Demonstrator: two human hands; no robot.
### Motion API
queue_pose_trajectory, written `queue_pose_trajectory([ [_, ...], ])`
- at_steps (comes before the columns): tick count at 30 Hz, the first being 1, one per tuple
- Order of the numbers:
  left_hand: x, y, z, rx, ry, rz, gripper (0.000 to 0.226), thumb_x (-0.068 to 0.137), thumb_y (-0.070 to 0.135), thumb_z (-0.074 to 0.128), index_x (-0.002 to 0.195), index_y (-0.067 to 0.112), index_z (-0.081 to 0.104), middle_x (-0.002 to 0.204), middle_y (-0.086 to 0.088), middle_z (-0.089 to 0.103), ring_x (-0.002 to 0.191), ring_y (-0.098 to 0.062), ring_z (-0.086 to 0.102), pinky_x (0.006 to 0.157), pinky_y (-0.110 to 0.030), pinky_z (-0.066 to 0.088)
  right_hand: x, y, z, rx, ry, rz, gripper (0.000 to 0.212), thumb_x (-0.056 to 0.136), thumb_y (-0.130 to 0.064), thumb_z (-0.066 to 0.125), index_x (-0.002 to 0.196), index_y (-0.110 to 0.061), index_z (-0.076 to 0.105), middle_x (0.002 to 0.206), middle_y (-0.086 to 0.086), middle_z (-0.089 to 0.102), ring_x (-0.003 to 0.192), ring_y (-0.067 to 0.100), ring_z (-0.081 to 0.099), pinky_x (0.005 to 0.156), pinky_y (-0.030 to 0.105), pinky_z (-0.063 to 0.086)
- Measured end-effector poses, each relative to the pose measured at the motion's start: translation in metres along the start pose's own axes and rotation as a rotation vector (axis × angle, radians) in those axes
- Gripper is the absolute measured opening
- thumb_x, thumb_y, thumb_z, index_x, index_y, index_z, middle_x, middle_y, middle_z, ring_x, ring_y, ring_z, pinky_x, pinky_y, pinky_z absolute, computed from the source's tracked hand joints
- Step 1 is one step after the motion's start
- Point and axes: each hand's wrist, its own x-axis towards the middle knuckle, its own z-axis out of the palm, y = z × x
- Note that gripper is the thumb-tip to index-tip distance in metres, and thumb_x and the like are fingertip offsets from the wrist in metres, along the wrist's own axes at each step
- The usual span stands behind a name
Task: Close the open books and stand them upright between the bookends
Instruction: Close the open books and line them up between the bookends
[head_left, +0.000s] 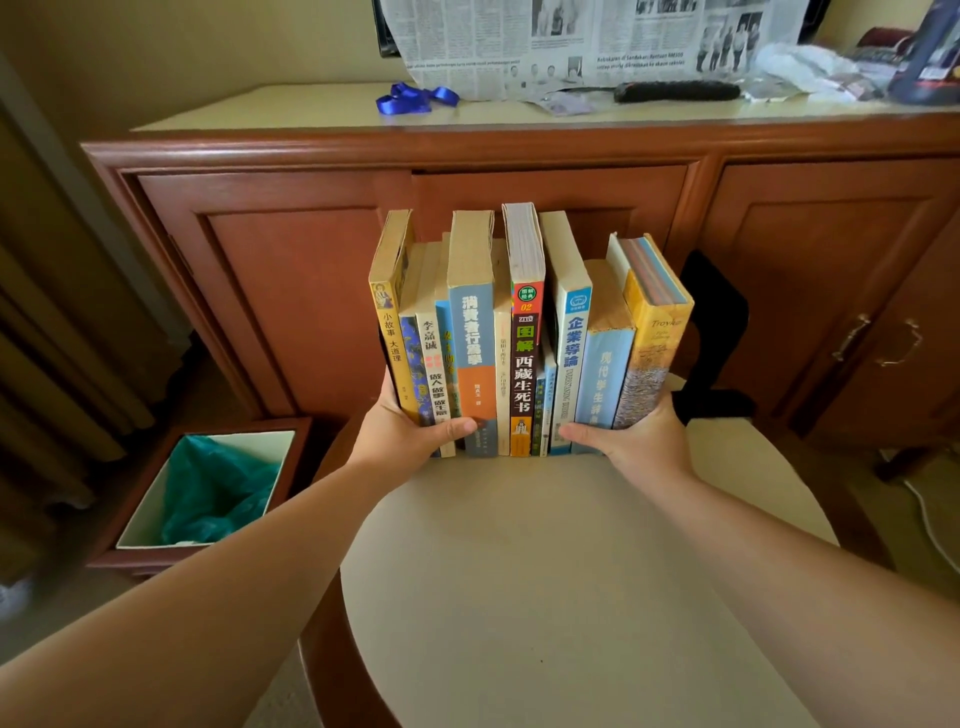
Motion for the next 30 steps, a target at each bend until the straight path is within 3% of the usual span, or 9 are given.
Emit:
queue_pose_trajectory([
  [3, -0.004, 0.008, -0.006, 0.046, -0.019, -0.032, 0.082, 0.069, 0.026, 0.099, 0.135, 0.033, 0.05, 0.114, 0.018, 0.075, 0.103, 0.0, 0.073, 0.073, -0.021, 0.062, -0.004, -0.005, -0.004, 0.008, 0.005, -0.001, 0.112, 0.044, -0.042, 0.105, 0.138, -0.027, 0.047, 0.116, -0.018, 0.064, 0.104, 0.01, 0.063, 0.089, 0.032, 0.05],
  [5, -0.006, 0.019, -0.014, 0.079, -0.031, -0.01, 0.078, 0.067, 0.026, 0.1, 0.126, 0.042, 0.052, 0.118, 0.016, 0.072, 0.105, -0.003, 0.072, 0.067, -0.015, 0.058, -0.004, -0.01, -0.007, 0.002, -0.021, 0.015, 0.106, 0.046, -0.046, 0.104, 0.134, -0.029, 0.048, 0.117, -0.016, 0.066, 0.106, 0.012, 0.065, 0.088, 0.033, 0.053],
  [7, -0.005, 0.033, -0.023, 0.101, -0.025, 0.035, 0.076, 0.062, 0.033, 0.102, 0.119, 0.046, 0.053, 0.121, 0.014, 0.069, 0.107, -0.004, 0.07, 0.076, -0.018, 0.059, -0.002, -0.018, -0.01, 0.006, -0.019, 0.044, 0.093, 0.049, -0.045, 0.103, 0.125, -0.032, 0.051, 0.114, -0.015, 0.068, 0.106, 0.013, 0.067, 0.084, 0.036, 0.058],
  [9, -0.002, 0.049, -0.031, 0.043, -0.048, 0.078, 0.079, 0.062, 0.031, 0.102, 0.124, 0.037, 0.054, 0.12, 0.011, 0.073, 0.107, -0.008, 0.073, 0.087, -0.031, 0.063, 0.002, -0.028, -0.013, 0.019, 0.006, 0.036, 0.092, 0.047, -0.047, 0.103, 0.122, -0.033, 0.053, 0.112, -0.015, 0.069, 0.105, 0.013, 0.068, 0.085, 0.04, 0.06],
  [11, 0.005, 0.06, -0.036, -0.043, -0.087, 0.107, 0.09, 0.065, 0.022, 0.101, 0.137, 0.027, 0.047, 0.125, 0.004, 0.075, 0.112, -0.018, 0.074, 0.093, -0.05, 0.062, 0.005, -0.038, -0.017, 0.036, 0.021, 0.008, 0.097, 0.045, -0.047, 0.104, 0.127, -0.035, 0.051, 0.113, -0.016, 0.069, 0.106, 0.01, 0.067, 0.089, 0.04, 0.058],
  [14, 0.011, 0.067, -0.035, -0.165, -0.146, 0.104, 0.095, 0.07, 0.003, 0.095, 0.144, 0.022, 0.038, 0.129, -0.008, 0.073, 0.116, -0.032, 0.072, 0.095, -0.061, 0.058, 0.008, -0.045, -0.02, 0.054, 0.004, -0.004, 0.097, 0.045, -0.046, 0.104, 0.127, -0.036, 0.053, 0.113, -0.016, 0.071, 0.107, 0.008, 0.068, 0.093, 0.041, 0.057],
  [20, 0.014, 0.064, -0.023, -0.21, -0.138, 0.037, 0.097, 0.057, 0.025, 0.104, 0.137, 0.022, 0.048, 0.125, -0.008, 0.075, 0.111, -0.034, 0.075, 0.092, -0.064, 0.058, 0.005, -0.045, -0.017, 0.009, 0.004, 0.012, 0.088, 0.048, -0.049, 0.102, 0.122, -0.034, 0.057, 0.11, -0.015, 0.072, 0.102, 0.009, 0.07, 0.081, 0.033, 0.057],
  [30, 0.018, 0.061, -0.019, -0.222, -0.145, 0.044, 0.086, 0.069, 0.013, 0.097, 0.14, 0.013, 0.048, 0.125, -0.009, 0.075, 0.11, -0.033, 0.075, 0.091, -0.062, 0.06, 0.004, -0.048, -0.016, 0.015, -0.02, 0.005, 0.083, 0.052, -0.047, 0.102, 0.12, -0.035, 0.056, 0.108, -0.016, 0.071, 0.1, 0.004, 0.068, 0.07, 0.022, 0.05],
])
